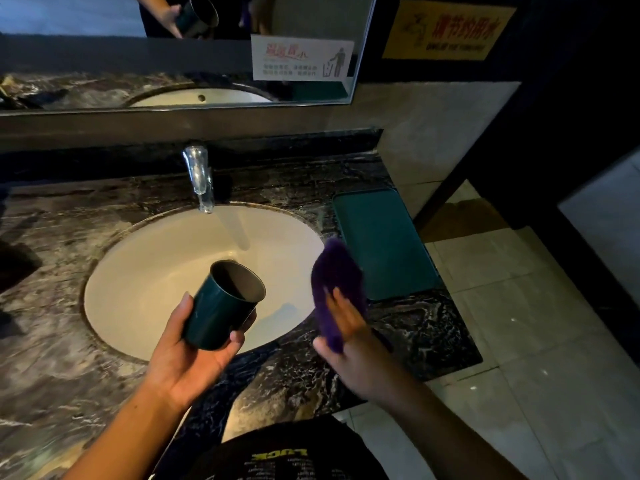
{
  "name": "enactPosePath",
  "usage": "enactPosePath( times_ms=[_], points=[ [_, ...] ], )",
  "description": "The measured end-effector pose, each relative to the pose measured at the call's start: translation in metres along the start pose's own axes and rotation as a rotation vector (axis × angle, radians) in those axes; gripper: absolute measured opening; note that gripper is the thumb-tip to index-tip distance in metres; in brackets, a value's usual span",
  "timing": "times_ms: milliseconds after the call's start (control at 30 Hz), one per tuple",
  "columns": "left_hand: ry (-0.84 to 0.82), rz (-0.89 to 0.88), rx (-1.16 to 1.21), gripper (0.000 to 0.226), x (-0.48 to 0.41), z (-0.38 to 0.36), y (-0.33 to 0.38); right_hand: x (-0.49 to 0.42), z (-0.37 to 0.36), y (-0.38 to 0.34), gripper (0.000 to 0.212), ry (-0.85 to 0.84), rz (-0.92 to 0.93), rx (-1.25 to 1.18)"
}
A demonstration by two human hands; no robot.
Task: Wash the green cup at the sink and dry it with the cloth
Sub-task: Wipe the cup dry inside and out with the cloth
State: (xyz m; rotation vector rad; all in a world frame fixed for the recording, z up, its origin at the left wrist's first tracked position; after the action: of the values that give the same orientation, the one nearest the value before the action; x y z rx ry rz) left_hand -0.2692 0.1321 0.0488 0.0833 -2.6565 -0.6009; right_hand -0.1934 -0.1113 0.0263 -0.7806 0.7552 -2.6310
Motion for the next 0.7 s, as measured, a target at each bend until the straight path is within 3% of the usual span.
enactPosePath(
  times_ms=[67, 133, 300, 400, 533, 700],
  points=[
    [-0.011, -0.005, 0.027, 0.069, 0.000, -0.003, 0.002, -0.003, -0.043, 0.015, 0.098, -0.090, 0.037, 0.392],
    [-0.019, -0.004, 0.039, 0.070, 0.002, -0.004, 0.003, -0.001, -0.075, 0.025, 0.103, -0.121, 0.017, 0.610],
    [0.015, 0.006, 0.043, 0.048, 0.008, -0.002, 0.002, -0.001, -0.100, 0.015, 0.109, -0.070, -0.078, 0.627],
    [0.019, 0.009, 0.042, 0.048, 0.009, 0.001, 0.001, 0.001, -0.093, 0.012, 0.118, -0.129, -0.059, 0.713],
    [-0.013, 0.003, 0.025, 0.069, 0.009, 0.005, 0.004, -0.025, -0.064, 0.002, 0.104, 0.000, 0.045, 0.597],
    [-0.037, 0.011, 0.012, 0.062, 0.009, 0.009, 0.001, -0.049, -0.074, 0.008, 0.088, 0.054, 0.038, 0.553]
  ],
)
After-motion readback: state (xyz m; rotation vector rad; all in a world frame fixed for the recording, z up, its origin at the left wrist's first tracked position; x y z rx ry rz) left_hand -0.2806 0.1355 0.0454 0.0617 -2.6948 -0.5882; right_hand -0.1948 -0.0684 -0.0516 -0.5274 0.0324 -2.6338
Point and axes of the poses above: each hand's wrist, its own x-axis away from the middle knuckle, its own z-axis out of the back of the hand, y = z × x, the point moved 2 cm from there along -x, towards the middle knuckle, and after that the axes turned 11 degrees about -z, right-handed, at the moved point
